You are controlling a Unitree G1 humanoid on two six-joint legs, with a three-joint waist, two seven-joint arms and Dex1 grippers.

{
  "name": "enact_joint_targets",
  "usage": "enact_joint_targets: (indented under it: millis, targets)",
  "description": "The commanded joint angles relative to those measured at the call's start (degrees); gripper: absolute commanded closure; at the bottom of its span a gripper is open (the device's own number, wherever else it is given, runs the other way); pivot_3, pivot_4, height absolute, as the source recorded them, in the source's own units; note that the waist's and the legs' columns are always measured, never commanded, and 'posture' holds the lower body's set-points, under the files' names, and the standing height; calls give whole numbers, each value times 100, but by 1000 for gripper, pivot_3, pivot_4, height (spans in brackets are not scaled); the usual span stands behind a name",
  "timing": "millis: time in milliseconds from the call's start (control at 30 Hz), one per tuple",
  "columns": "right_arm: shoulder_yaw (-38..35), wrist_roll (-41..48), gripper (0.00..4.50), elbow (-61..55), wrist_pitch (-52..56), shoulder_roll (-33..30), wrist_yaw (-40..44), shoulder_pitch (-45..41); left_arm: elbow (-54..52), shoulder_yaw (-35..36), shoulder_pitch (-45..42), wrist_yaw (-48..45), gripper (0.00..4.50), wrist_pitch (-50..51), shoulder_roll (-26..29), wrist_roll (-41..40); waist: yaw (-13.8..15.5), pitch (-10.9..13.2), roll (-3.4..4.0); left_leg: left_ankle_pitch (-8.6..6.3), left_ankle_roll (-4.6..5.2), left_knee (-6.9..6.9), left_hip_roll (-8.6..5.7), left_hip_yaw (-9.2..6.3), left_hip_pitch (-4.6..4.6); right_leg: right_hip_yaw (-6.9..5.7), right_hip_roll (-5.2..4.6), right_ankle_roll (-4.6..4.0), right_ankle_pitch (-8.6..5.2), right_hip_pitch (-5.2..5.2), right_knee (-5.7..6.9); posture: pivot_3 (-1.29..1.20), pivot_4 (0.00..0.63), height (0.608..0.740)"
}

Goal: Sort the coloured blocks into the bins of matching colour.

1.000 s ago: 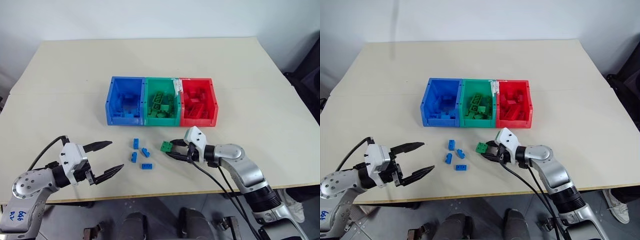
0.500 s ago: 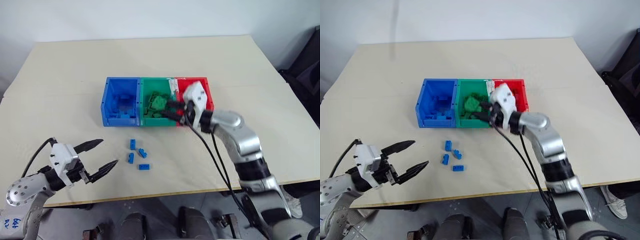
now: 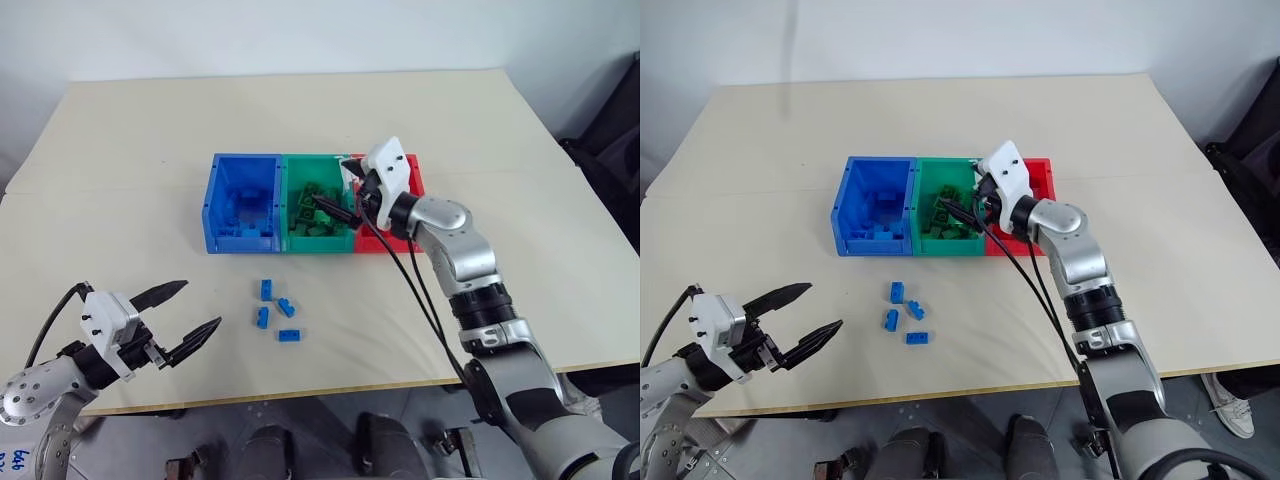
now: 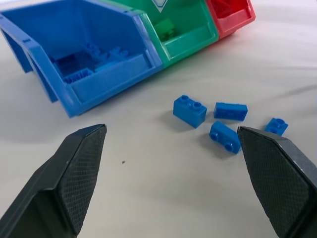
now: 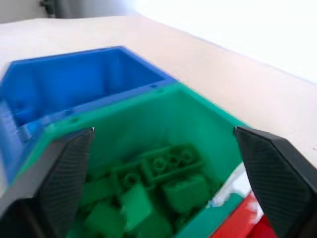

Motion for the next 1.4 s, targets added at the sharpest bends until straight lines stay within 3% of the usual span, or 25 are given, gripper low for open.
enact_joint_targets:
  millis: [33,167,433,733,900,1233,1400]
  targets:
    - [-228,629,26,-1016,-364,-542,1170,734,163,187,-112,-141,0,-6,166,-132,10,0,0,0,0,0,0,-1,0,-6,0,0,0,4,-1,0,150,740]
    - [-598,1553,26,-1918,-406,-1082,2247,1944,585,217,-224,-559,0,-60,451,-94,4,0,0,-2,2,-7,-1,1,1,-7,1,0,0,8,-14,0,150,740]
    - [-1038,1814,26,-1991,-872,-1995,3341,3383,1007,-189,-657,-1367,0,-118,1082,62,-4,1,0,-2,3,-4,4,13,16,-1,1,3,1,14,-15,0,150,740]
    - [-1368,1803,26,-2391,-676,-2098,2829,3933,-279,-2416,-2065,-1417,0,815,1105,463,133,1,1,-2,0,7,3,5,17,2,1,4,2,15,-7,0,150,740]
    - [-1458,1894,26,-2918,-399,-2164,2557,4313,-252,-3671,-3020,-1372,0,1224,1063,1314,179,0,1,-1,0,14,1,17,16,1,3,4,2,19,-3,0,150,740]
    - [-1552,1968,26,-3534,-183,-2193,2169,4719,94,-4533,-3748,-1254,0,1768,927,2194,287,0,1,-1,1,21,1,19,14,1,6,4,2,21,-5,0,150,740]
    - [-1596,2005,0,-3669,-117,-2301,2139,4858,158,-4755,-3808,-1313,1145,2090,1005,2417,296,0,1,0,3,21,0,16,14,0,6,5,2,24,-5,0,150,740]
